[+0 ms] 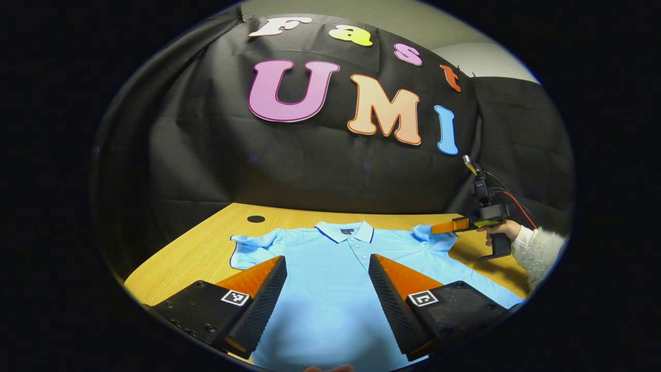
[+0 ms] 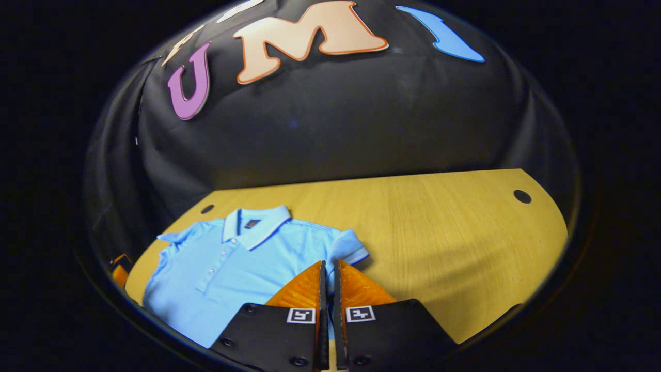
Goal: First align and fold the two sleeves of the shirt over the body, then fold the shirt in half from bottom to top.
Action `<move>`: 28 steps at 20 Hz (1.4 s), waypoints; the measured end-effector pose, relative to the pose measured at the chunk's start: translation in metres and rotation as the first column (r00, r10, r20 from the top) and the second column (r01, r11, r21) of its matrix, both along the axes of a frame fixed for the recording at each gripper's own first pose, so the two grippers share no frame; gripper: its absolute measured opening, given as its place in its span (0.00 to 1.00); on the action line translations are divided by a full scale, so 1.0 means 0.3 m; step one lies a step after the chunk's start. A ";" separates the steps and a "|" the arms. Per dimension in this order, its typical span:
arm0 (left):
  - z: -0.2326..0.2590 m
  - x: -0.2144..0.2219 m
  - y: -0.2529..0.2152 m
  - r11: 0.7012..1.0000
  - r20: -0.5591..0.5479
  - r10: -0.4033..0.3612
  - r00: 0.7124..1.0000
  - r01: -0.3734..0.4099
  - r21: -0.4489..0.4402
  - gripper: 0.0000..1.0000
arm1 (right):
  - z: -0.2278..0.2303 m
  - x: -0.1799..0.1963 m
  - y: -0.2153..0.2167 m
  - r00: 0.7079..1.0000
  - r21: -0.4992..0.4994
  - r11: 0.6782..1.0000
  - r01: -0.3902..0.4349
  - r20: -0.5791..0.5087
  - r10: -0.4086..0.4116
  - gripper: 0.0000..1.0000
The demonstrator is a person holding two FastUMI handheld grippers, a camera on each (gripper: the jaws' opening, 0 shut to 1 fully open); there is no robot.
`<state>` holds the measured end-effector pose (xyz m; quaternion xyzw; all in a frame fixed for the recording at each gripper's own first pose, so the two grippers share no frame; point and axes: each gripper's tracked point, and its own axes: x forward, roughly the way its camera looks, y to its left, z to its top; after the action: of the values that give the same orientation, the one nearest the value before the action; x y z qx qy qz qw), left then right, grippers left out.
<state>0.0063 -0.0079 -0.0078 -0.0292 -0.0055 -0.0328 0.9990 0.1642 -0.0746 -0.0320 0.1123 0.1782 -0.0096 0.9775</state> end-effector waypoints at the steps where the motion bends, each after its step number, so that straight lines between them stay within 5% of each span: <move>1: 0.002 0.000 -0.001 1.000 -0.001 -0.003 1.000 0.003 -0.001 0.95 | 0.017 0.001 0.037 1.000 0.032 0.999 -0.021 0.018 0.020 0.07; 9: 0.007 -0.001 0.002 1.000 0.004 -0.001 1.000 0.001 0.000 0.95 | 0.021 -0.015 0.305 0.983 0.239 0.953 -0.186 0.044 0.181 0.07; 16: 0.005 -0.001 0.000 1.000 0.004 -0.005 1.000 0.005 -0.003 0.95 | -0.047 -0.046 0.399 0.969 0.366 0.902 -0.227 -0.011 0.248 0.10; 17: 0.007 0.000 0.003 1.000 0.004 -0.004 1.000 0.004 -0.002 0.95 | -0.051 -0.049 0.405 0.966 0.367 0.900 -0.236 -0.010 0.257 0.41; 18: 0.010 0.001 0.003 1.000 0.004 -0.003 1.000 0.003 -0.002 0.95 | -0.051 -0.057 0.416 0.964 0.360 0.900 -0.246 -0.007 0.267 0.46; 19: 0.006 -0.002 0.003 1.000 0.004 -0.003 1.000 0.003 -0.002 0.95 | -0.049 -0.063 0.425 0.961 0.349 0.901 -0.258 -0.001 0.276 0.69; 21: 0.002 0.002 0.004 1.000 0.002 -0.004 1.000 0.004 -0.002 0.95 | -0.038 -0.088 0.432 0.958 0.304 0.911 -0.277 0.012 0.287 0.91; 28: -0.008 -0.002 0.060 0.999 -0.013 0.033 0.999 -0.032 0.011 0.95 | 0.050 -0.243 0.463 0.950 0.125 0.946 -0.299 0.131 0.283 0.97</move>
<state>0.0058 0.0101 -0.0102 -0.0241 0.0008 -0.0164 0.9996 0.0914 0.0644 -0.0169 0.1549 0.1384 0.1538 0.9660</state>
